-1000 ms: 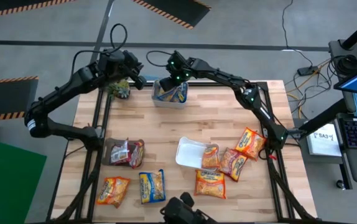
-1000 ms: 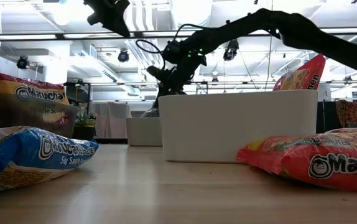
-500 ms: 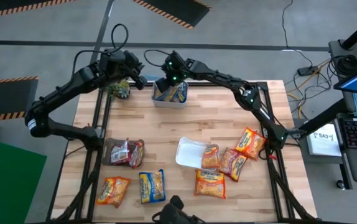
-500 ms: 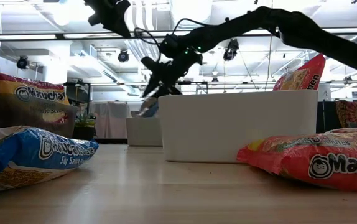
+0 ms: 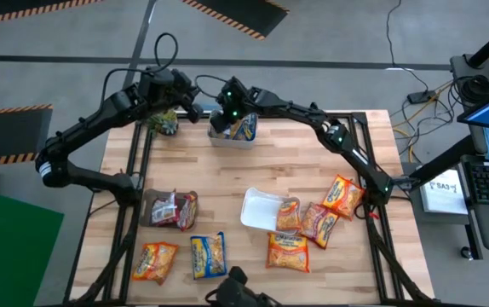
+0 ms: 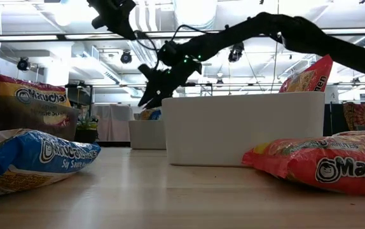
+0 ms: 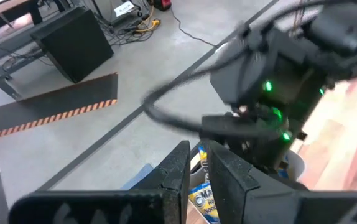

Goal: Sort Maruchan noodles
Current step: Put the blue noodle pack into the gray bin, then put the orange noodle pack into the white bin

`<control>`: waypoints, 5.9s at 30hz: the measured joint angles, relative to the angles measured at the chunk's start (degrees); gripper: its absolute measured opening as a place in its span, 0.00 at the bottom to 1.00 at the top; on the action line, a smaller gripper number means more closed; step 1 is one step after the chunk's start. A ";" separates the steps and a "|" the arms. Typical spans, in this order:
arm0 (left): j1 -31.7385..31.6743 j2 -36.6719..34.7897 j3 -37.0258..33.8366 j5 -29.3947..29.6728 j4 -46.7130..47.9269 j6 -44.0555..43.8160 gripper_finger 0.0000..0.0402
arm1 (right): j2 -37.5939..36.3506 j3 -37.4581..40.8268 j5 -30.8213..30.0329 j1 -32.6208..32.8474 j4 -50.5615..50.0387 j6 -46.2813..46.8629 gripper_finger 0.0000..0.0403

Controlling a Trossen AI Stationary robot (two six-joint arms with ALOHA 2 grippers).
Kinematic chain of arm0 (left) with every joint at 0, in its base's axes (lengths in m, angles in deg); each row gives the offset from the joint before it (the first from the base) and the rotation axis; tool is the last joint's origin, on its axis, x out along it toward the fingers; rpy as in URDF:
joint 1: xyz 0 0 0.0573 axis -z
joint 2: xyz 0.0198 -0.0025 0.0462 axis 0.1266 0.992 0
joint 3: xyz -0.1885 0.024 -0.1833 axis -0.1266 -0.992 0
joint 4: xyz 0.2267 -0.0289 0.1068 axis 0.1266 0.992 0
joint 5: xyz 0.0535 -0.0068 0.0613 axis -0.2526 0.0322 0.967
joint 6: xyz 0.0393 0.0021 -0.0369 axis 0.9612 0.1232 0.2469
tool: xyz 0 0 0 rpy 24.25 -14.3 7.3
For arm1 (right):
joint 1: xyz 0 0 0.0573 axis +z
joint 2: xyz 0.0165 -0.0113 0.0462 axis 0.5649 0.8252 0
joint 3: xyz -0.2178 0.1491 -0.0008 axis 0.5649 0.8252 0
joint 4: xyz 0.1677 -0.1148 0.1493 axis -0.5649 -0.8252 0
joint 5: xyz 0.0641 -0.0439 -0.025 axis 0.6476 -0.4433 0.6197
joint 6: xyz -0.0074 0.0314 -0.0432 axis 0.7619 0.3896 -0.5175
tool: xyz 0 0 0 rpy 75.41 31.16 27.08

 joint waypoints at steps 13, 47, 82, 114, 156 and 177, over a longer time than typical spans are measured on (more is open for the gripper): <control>0.01 2.99 0.00 -0.36 0.68 -6.23 0.10 | -13.80 0.00 0.05 -4.41 -8.97 -8.25 0.21; -0.39 29.92 0.00 -6.21 7.33 -38.49 0.56 | -46.93 32.94 -4.51 -6.30 -8.18 -11.34 0.15; 0.11 29.85 26.56 -3.05 18.36 -19.22 0.35 | -59.27 59.37 -0.73 -1.77 -43.34 2.04 0.15; 21.12 28.15 29.73 0.63 25.07 -24.06 0.35 | -64.62 98.56 -2.94 3.49 -25.49 20.54 0.13; 25.14 25.79 29.75 6.44 25.93 -23.43 0.35 | -63.45 95.26 1.56 -10.91 5.72 22.78 0.64; 25.14 25.85 29.68 6.47 24.35 -24.39 0.35 | -54.67 101.21 6.01 -8.05 30.06 22.24 0.59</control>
